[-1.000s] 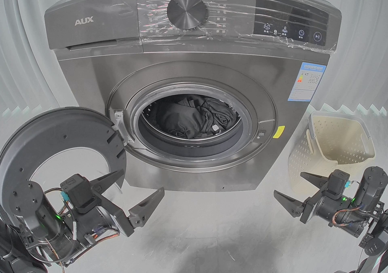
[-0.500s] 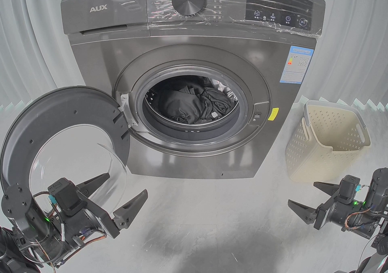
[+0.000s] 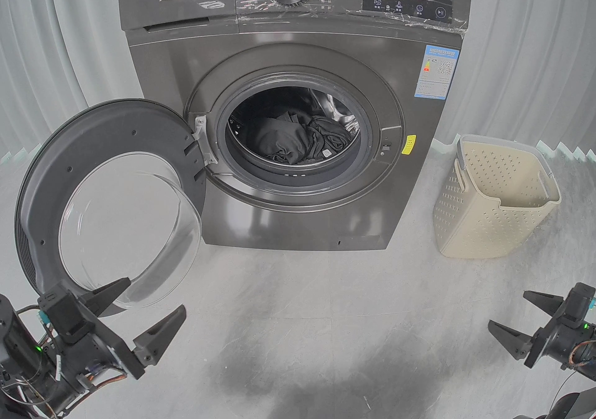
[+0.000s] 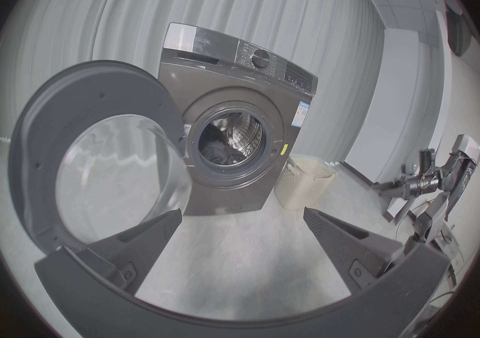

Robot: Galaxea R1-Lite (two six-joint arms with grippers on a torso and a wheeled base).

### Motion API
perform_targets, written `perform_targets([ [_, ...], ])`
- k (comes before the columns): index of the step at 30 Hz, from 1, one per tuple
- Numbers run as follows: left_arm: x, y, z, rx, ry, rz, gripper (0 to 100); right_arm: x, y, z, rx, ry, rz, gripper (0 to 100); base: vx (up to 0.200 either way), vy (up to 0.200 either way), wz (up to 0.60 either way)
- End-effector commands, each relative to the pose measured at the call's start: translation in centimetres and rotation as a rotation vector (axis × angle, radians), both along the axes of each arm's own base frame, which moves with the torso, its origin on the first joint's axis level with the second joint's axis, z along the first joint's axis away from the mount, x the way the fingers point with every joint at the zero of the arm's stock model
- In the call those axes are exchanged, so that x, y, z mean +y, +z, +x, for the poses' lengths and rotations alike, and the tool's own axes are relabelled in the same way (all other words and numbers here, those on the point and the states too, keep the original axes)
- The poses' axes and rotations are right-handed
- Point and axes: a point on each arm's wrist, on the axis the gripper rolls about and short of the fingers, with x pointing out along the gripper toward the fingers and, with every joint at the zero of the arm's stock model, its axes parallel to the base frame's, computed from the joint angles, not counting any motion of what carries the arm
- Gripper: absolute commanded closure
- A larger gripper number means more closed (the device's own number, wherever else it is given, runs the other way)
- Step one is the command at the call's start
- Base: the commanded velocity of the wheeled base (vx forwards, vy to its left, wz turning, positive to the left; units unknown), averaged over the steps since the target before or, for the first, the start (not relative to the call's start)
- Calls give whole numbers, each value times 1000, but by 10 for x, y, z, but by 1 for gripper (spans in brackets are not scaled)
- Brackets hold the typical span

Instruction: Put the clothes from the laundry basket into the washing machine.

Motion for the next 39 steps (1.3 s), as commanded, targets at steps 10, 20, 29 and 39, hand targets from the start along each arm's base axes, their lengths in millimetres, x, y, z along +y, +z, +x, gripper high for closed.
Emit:
perform_targets([
  [10,76,-21,-89,-90,231,-9,0,-39,-7,-84,-302,-232,63,0,0,0,0],
  [20,83,-42,-113,-120,434,53,0,-38,-40,-111,-332,-320,2,0,0,0,0],
  [29,80,-49,-120,-147,513,166,0,-40,-45,-111,-293,-403,-29,0,0,0,0],
  [39,78,-56,-127,-140,506,37,0,-40,-45,-111,-291,-397,-17,0,0,0,0],
])
